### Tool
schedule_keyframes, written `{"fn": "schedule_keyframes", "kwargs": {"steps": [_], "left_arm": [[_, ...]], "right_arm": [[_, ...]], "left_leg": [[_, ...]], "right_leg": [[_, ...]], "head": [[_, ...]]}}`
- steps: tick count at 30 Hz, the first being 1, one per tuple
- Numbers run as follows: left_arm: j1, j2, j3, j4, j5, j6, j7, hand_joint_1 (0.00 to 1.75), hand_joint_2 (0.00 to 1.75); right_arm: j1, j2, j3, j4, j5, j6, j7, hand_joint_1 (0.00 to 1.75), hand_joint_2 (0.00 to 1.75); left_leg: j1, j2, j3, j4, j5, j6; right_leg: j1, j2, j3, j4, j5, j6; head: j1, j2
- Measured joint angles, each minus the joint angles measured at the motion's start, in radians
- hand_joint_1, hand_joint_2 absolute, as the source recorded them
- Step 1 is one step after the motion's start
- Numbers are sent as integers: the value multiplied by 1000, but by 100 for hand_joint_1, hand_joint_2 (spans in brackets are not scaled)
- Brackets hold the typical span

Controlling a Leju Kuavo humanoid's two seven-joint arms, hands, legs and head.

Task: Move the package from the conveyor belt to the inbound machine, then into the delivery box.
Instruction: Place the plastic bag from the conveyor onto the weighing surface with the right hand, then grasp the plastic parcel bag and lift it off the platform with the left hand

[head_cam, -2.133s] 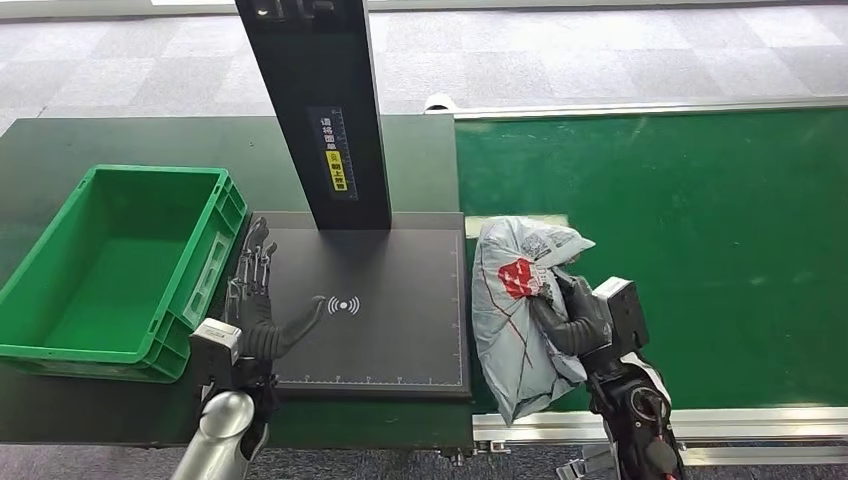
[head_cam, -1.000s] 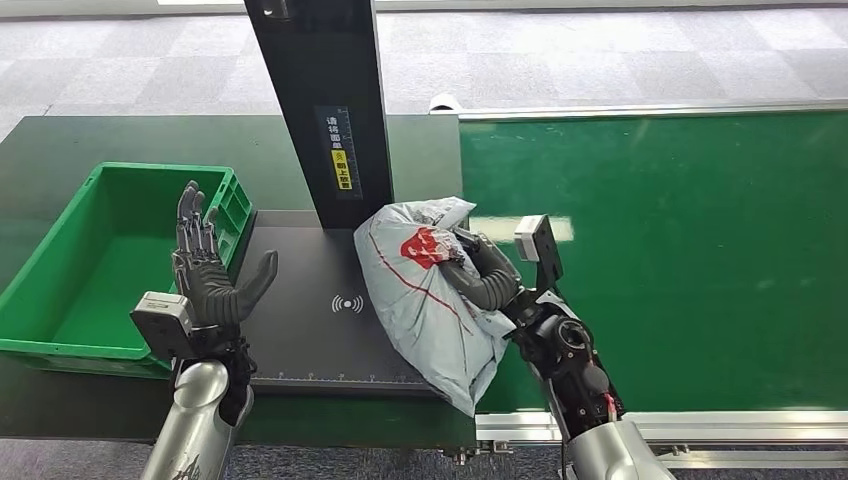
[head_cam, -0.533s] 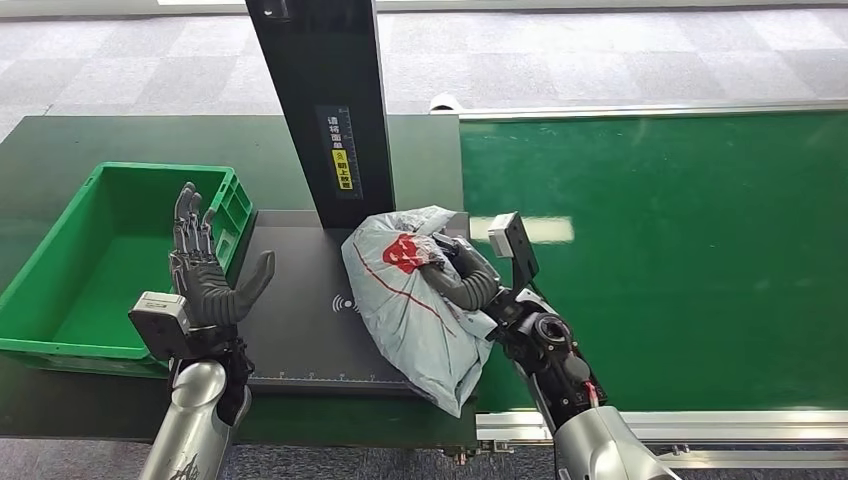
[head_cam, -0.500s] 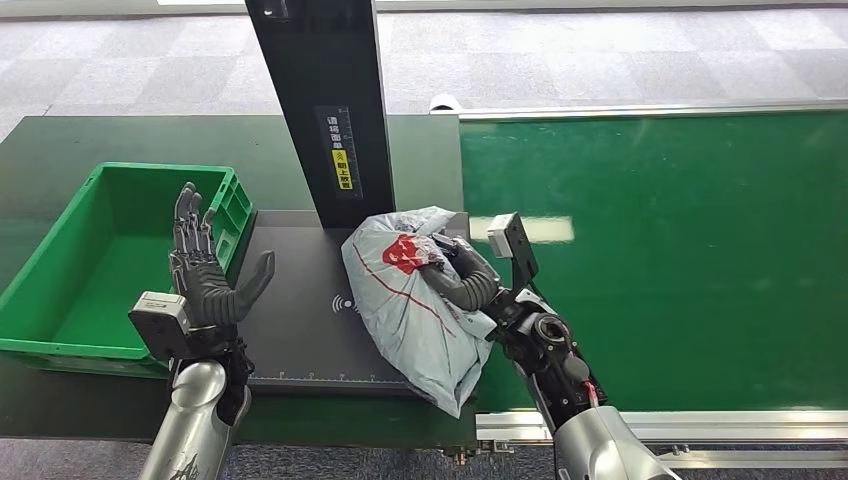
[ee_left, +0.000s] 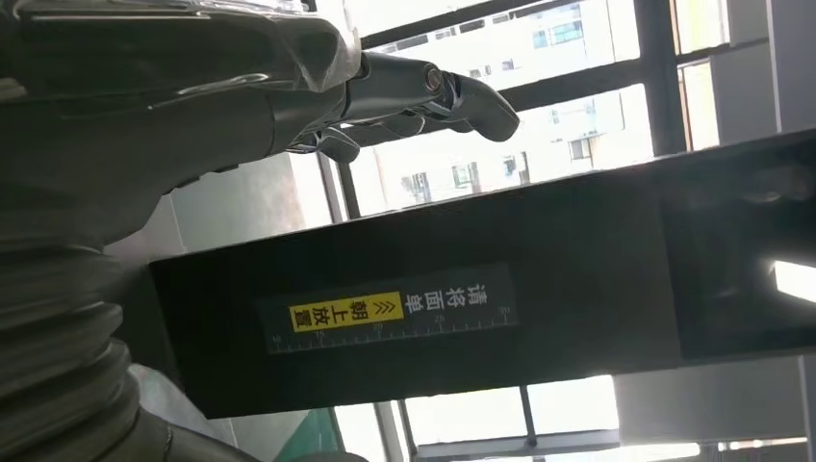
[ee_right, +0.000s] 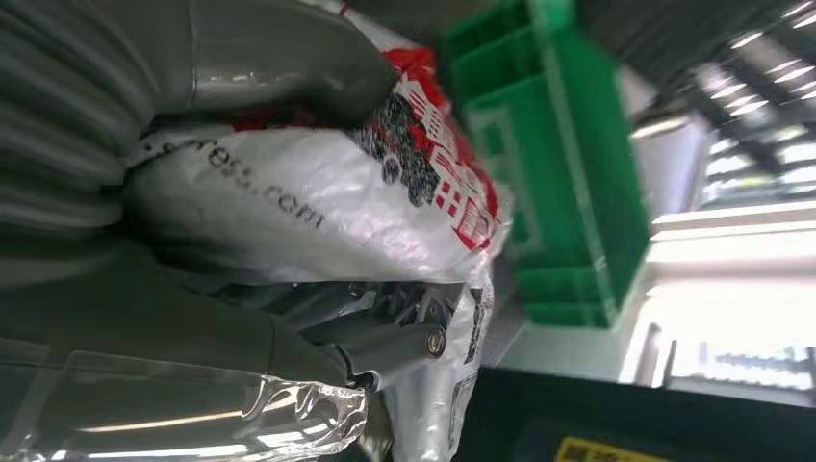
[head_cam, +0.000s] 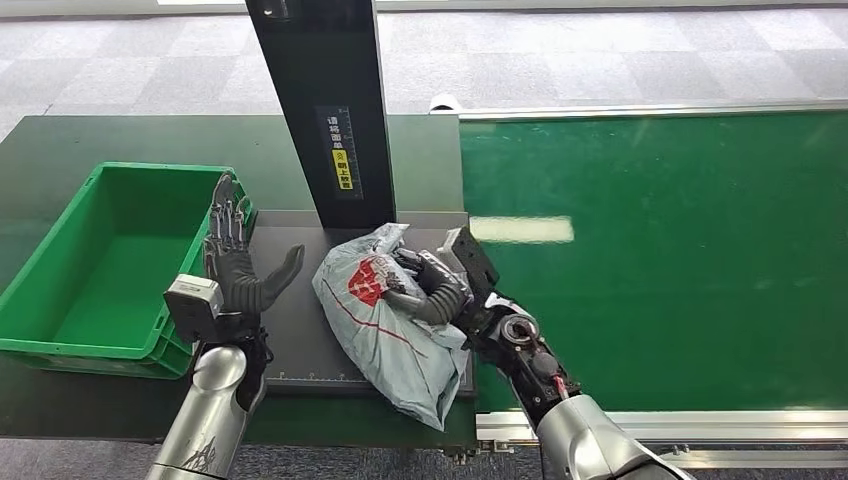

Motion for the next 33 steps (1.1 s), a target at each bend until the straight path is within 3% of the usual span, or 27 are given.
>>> {"fn": "schedule_keyframes", "kwargs": {"steps": [3,8,14,19,26,33], "left_arm": [[-3,0,-12,7,-25,-12,5,0,175],[-5,-2,-24,13,-43,-23,9,0,175],[-3,-3,-37,11,-60,-34,15,0,175],[24,-2,-40,-18,-108,-22,33,0,175],[76,14,-41,-77,-277,-39,112,0,175],[122,30,-49,-115,-456,-65,184,0,175]], "right_arm": [[-6,-9,53,30,88,-92,-14,0,175],[-6,-28,87,61,110,-118,-41,0,175],[-6,-54,79,70,116,-167,-82,0,175],[8,-80,42,34,216,-294,-56,0,175],[113,-124,-59,-212,371,-388,33,0,175],[362,-165,-216,-668,430,-429,74,0,175]], "left_leg": [[0,0,0,0,0,0],[0,0,0,0,0,0],[0,0,0,0,0,0],[0,0,0,0,0,0],[0,-1,0,0,0,0],[0,-6,-1,0,0,0]], "right_leg": [[0,0,0,0,0,0],[0,0,0,0,0,0],[0,0,0,0,0,0],[0,0,0,0,0,0],[0,0,0,-1,0,0],[-1,-4,0,-1,-1,0]], "head": [[0,0],[0,0],[0,0],[0,0],[0,0],[0,0]]}}
